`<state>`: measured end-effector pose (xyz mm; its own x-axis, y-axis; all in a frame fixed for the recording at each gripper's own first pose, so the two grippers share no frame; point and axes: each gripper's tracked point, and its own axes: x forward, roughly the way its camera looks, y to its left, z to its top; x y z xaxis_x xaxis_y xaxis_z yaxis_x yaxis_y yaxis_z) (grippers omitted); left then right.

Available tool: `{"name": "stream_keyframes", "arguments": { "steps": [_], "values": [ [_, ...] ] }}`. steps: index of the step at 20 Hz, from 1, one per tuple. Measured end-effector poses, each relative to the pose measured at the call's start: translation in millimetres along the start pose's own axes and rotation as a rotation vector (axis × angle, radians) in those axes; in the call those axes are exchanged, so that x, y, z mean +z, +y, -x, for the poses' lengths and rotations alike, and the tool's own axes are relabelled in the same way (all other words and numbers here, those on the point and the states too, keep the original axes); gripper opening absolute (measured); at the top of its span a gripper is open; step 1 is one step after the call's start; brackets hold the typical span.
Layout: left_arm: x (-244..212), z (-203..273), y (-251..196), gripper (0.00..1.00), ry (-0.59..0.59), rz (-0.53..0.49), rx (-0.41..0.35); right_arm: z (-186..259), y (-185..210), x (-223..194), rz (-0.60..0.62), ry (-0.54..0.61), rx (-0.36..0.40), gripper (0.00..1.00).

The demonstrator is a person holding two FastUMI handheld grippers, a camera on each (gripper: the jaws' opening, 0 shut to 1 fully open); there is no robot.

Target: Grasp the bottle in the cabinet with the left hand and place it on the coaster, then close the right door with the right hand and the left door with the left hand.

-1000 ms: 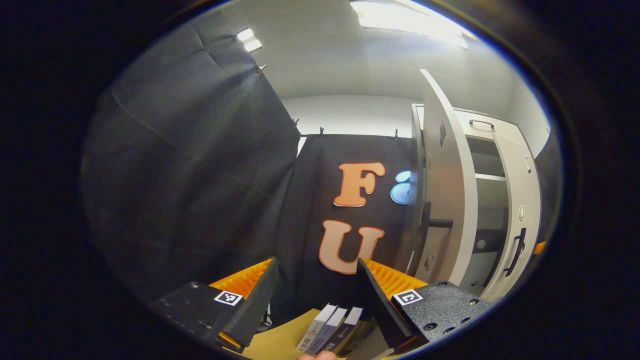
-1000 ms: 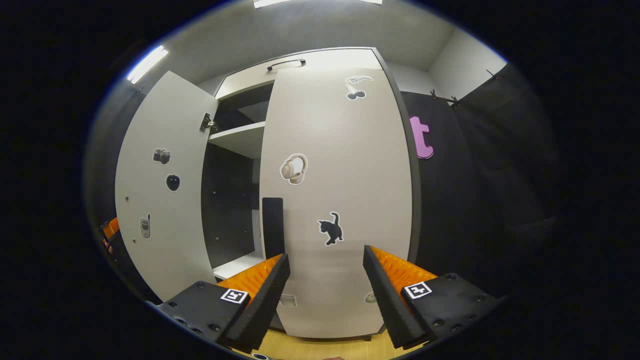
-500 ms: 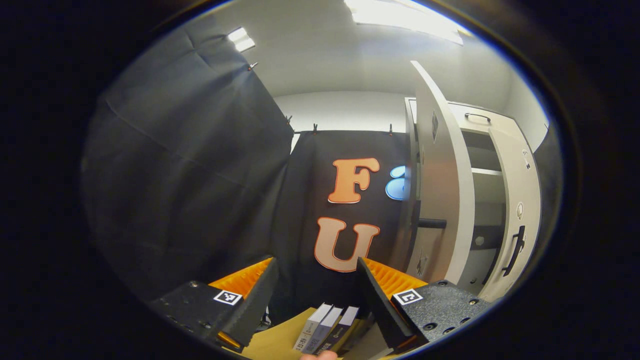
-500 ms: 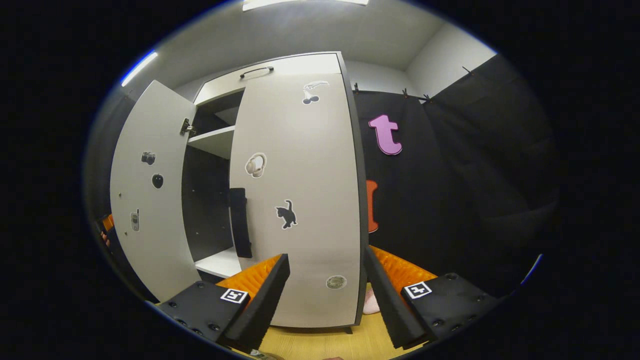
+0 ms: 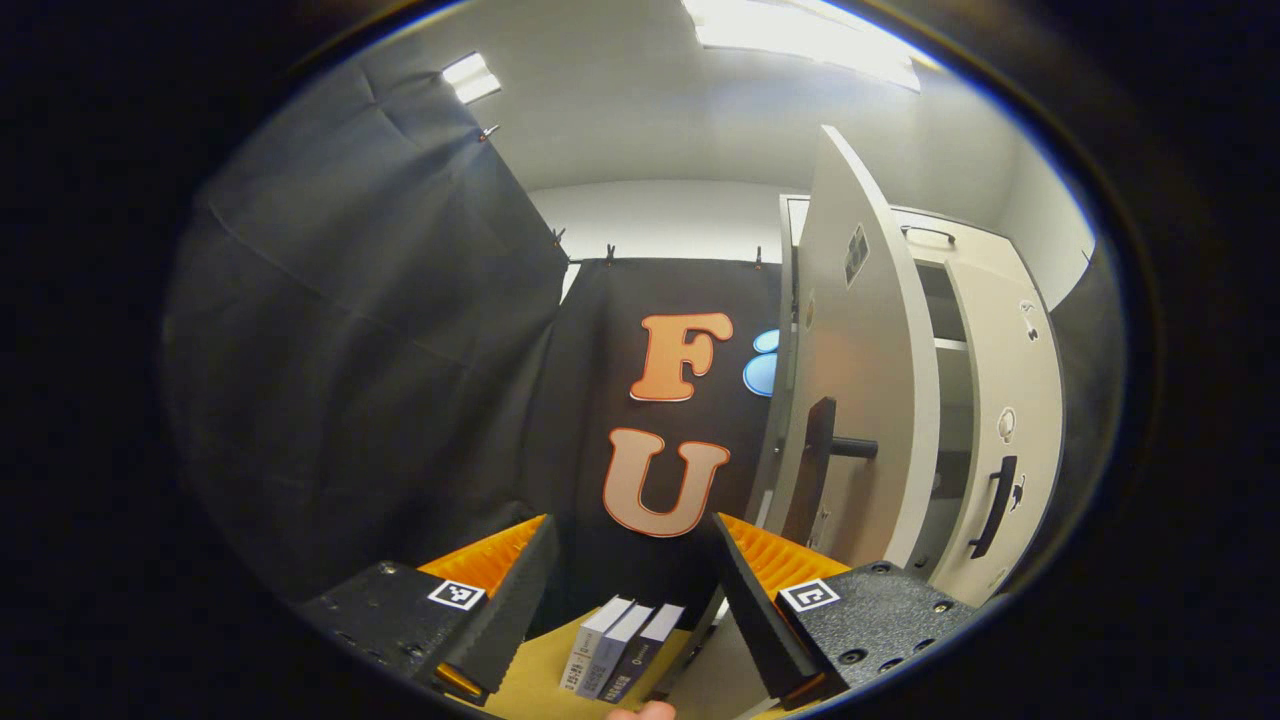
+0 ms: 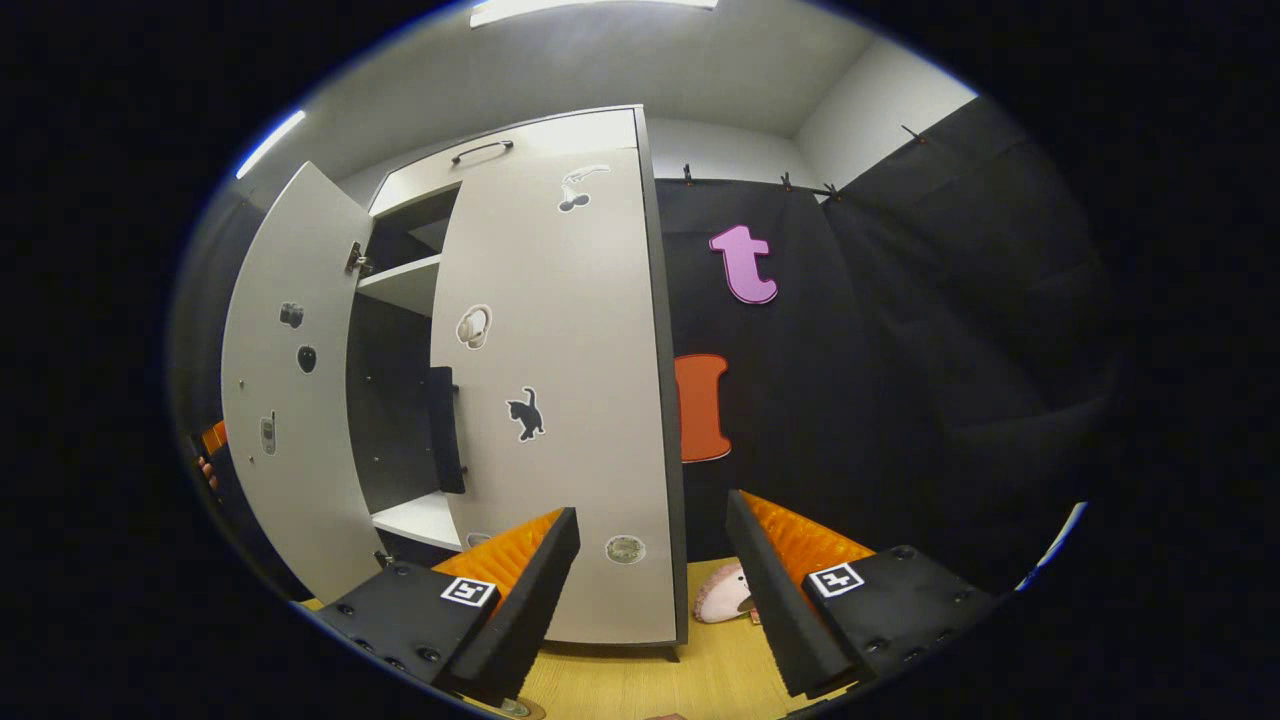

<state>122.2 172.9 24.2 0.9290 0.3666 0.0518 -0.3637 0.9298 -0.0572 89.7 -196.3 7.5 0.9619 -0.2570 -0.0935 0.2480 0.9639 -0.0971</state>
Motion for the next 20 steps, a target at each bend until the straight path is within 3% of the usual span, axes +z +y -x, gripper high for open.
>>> {"name": "stream_keyframes", "arguments": {
  "steps": [11,14,15,16,20],
  "values": [
    [-22.2,8.4,-118.6,0.94,0.069,0.087,-0.250,27.7,-22.1,6.5,0.021,-0.007,-0.045,0.97],
    [-18.9,9.7,-136.6,0.91,0.063,0.072,-0.294,34.7,-27.9,5.7,0.021,-0.003,-0.068,0.97],
    [-19.7,7.6,-143.3,0.97,0.065,0.067,-0.311,37.4,-29.6,5.2,0.020,-0.001,-0.074,0.97],
    [-21.7,7.6,-150.6,0.90,0.073,0.068,-0.331,38.8,-29.9,5.2,0.019,-0.001,-0.078,0.97],
    [-36.7,6.2,-182.2,0.95,0.105,0.075,-0.396,46.7,-35.3,6.8,0.019,0.000,-0.097,0.98]
  ]
}}
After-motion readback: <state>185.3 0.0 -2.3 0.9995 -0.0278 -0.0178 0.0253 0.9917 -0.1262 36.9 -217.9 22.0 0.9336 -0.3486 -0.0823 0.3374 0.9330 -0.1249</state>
